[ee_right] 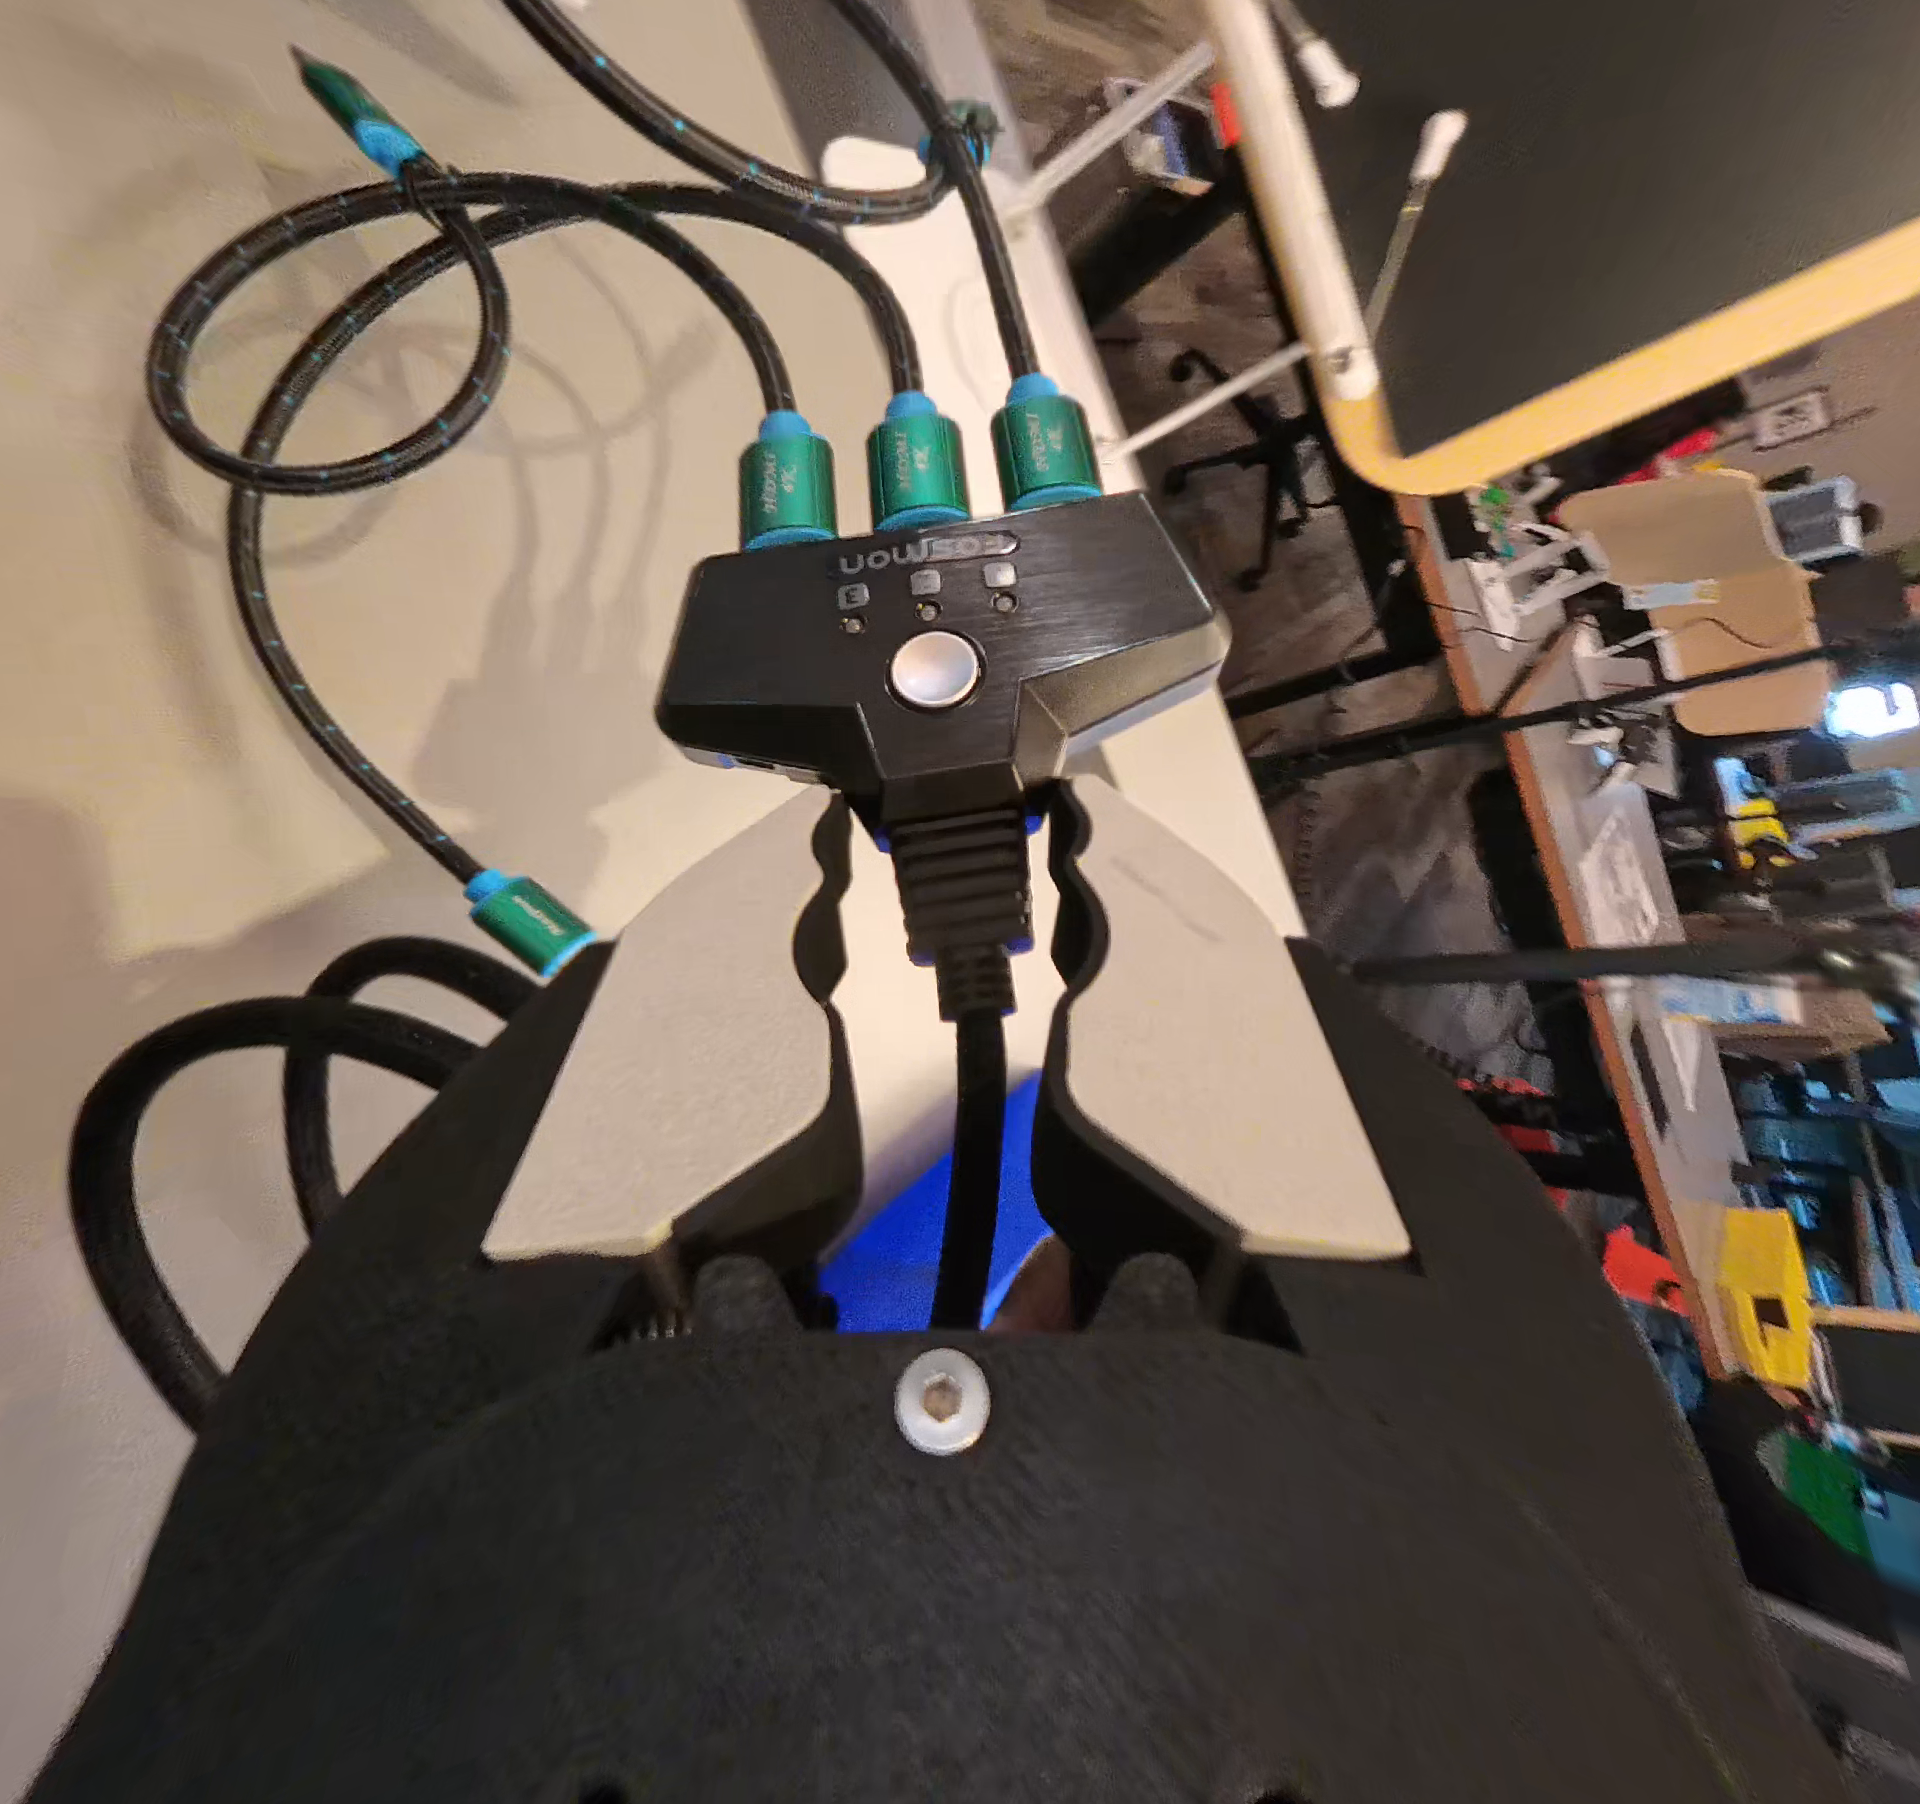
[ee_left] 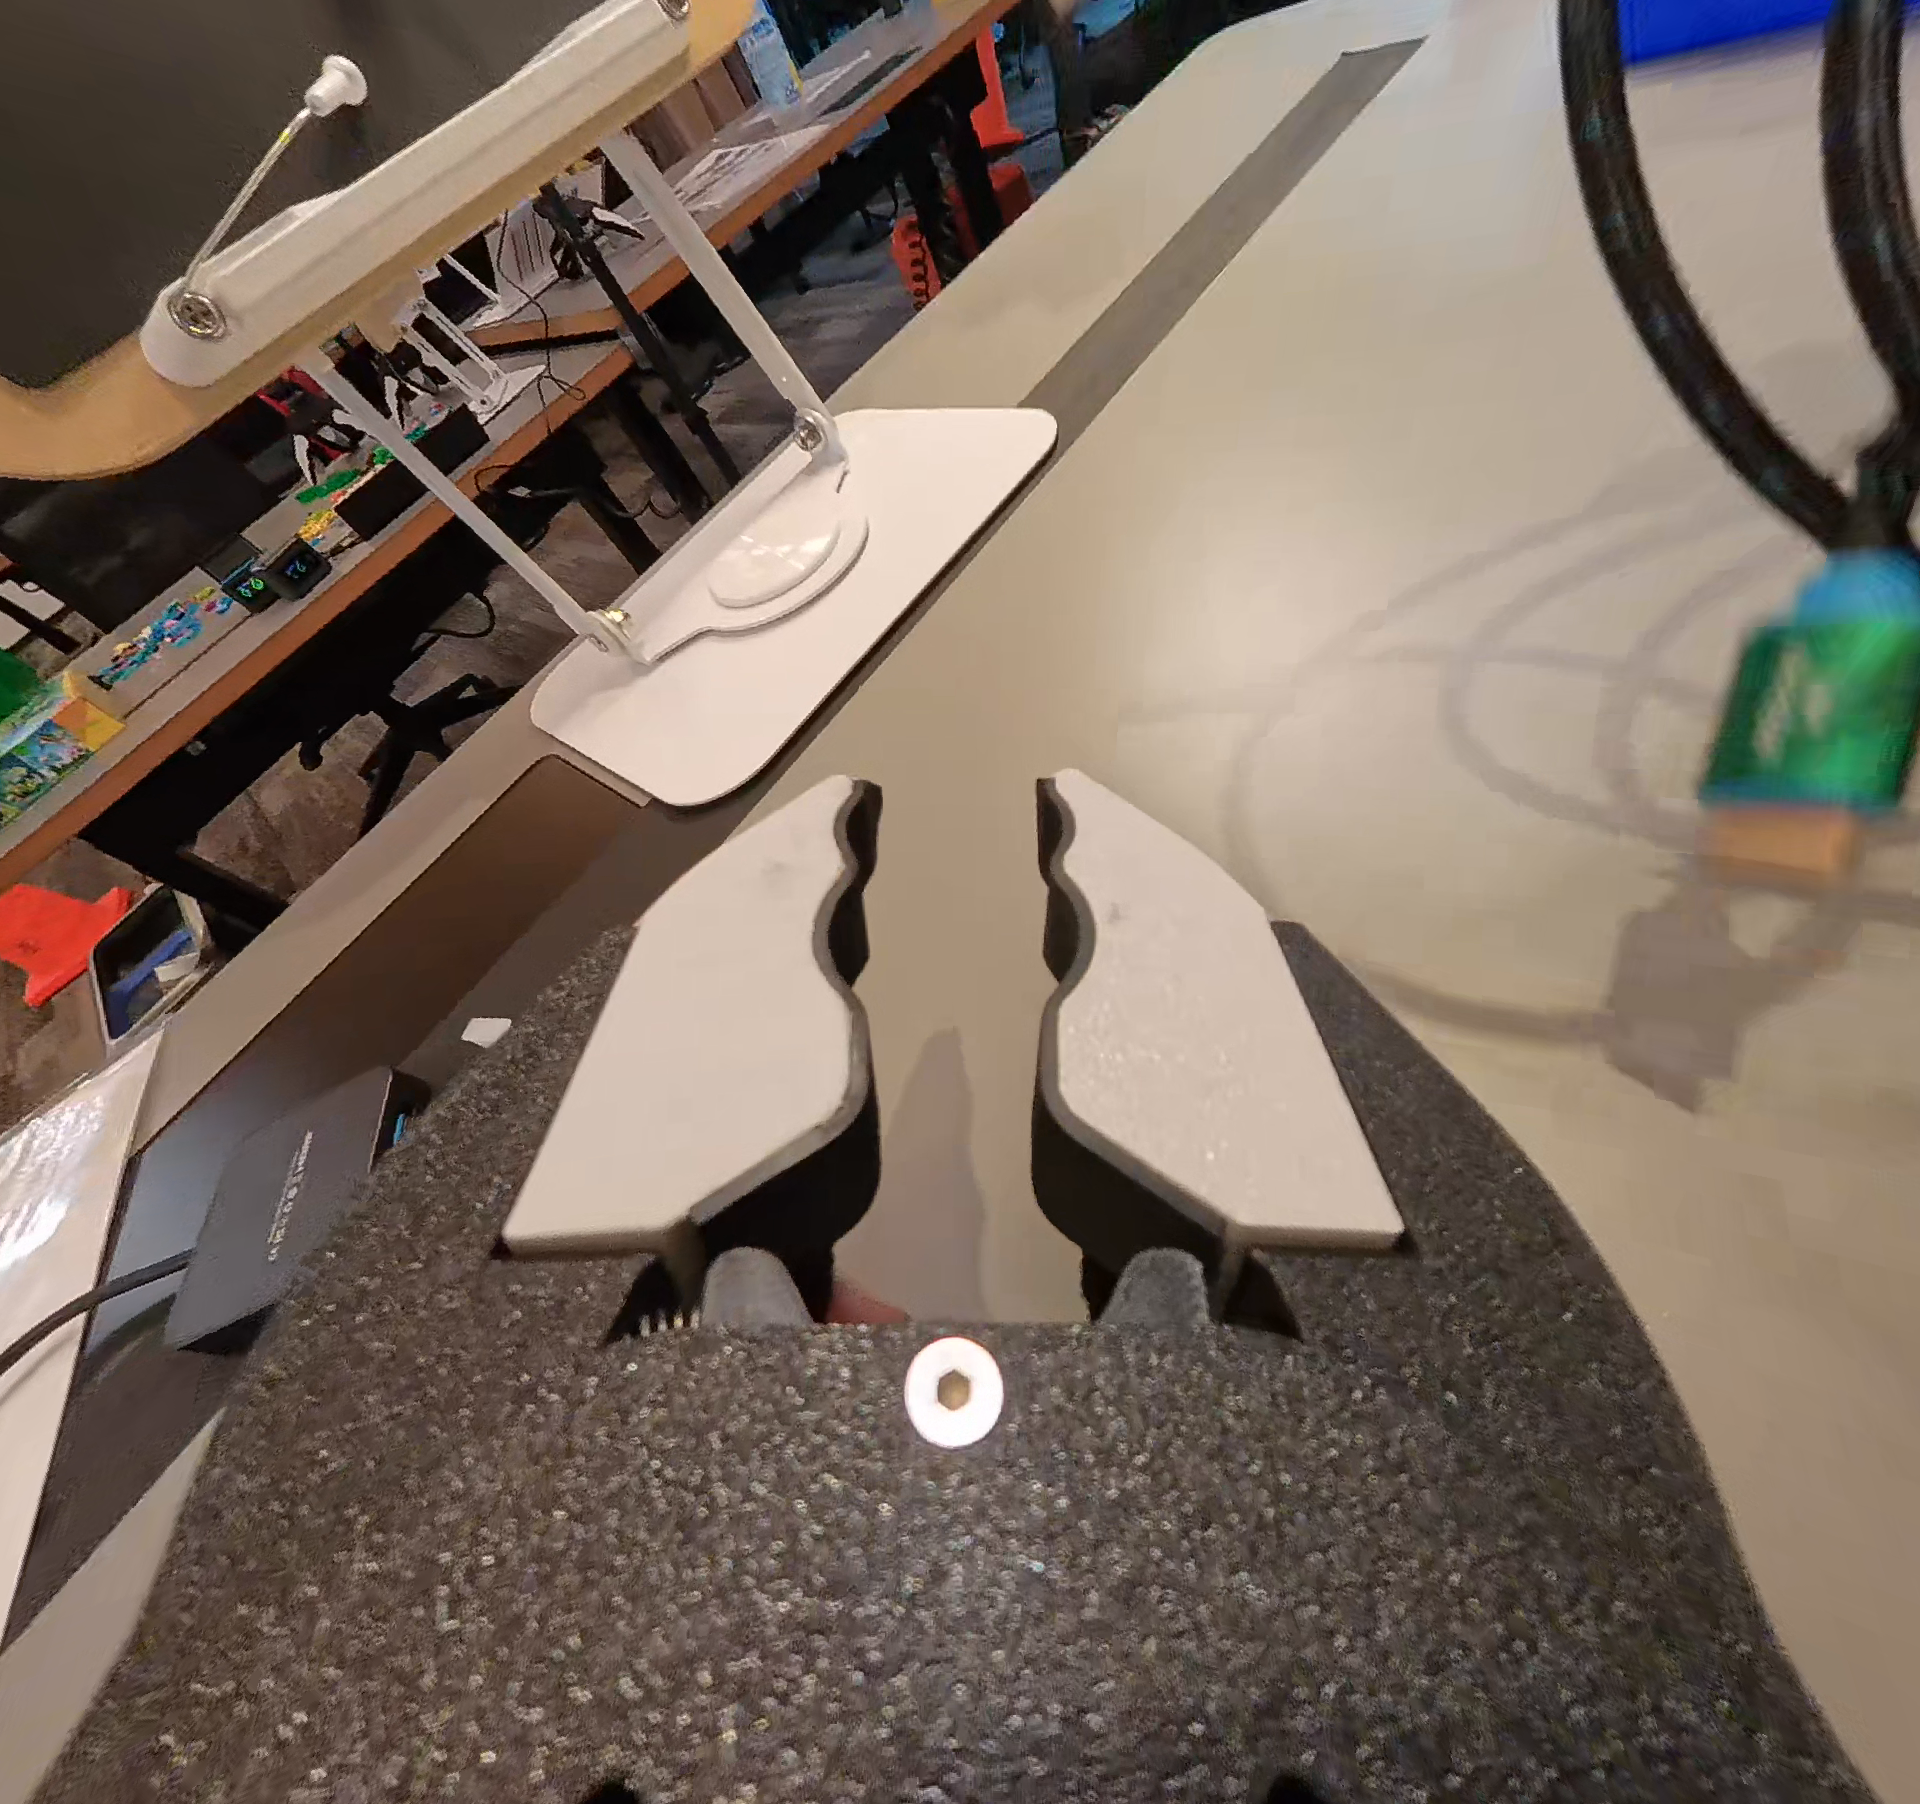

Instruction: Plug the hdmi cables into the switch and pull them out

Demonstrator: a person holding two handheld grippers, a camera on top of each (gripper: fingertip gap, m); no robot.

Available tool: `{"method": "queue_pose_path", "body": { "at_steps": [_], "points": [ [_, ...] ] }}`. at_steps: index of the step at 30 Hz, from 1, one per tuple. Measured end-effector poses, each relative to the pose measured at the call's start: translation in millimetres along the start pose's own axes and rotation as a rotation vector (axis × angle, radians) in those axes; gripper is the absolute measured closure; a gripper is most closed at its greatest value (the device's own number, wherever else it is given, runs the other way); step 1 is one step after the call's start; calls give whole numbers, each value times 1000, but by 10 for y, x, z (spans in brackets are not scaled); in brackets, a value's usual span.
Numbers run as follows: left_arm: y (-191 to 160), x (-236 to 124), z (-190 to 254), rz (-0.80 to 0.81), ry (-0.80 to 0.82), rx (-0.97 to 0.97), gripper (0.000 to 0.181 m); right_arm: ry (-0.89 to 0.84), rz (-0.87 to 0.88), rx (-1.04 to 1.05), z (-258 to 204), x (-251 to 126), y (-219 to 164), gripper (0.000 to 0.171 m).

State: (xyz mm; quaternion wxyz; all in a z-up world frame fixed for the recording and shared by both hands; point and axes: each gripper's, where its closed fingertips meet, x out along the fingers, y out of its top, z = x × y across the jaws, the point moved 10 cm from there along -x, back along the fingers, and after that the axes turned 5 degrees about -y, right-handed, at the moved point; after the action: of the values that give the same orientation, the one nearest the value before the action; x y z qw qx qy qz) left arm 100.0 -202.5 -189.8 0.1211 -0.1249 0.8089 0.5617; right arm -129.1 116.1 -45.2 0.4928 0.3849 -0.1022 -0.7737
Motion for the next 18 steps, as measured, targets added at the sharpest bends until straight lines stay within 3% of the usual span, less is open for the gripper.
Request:
{"method": "queue_pose_path", "body": {
  "at_steps": [10,14,18],
  "points": [
    [-6,38,41,-35,0,30,151,-343,30,225,965,-1135,-155,135],
    [-10,54,51,-49,-6,38,151,-521,-52,284,1220,-1460,-462,135],
    [-15,84,84,-74,-12,66,151,-662,-161,338,1299,-1552,-902,135]
  ]
}}
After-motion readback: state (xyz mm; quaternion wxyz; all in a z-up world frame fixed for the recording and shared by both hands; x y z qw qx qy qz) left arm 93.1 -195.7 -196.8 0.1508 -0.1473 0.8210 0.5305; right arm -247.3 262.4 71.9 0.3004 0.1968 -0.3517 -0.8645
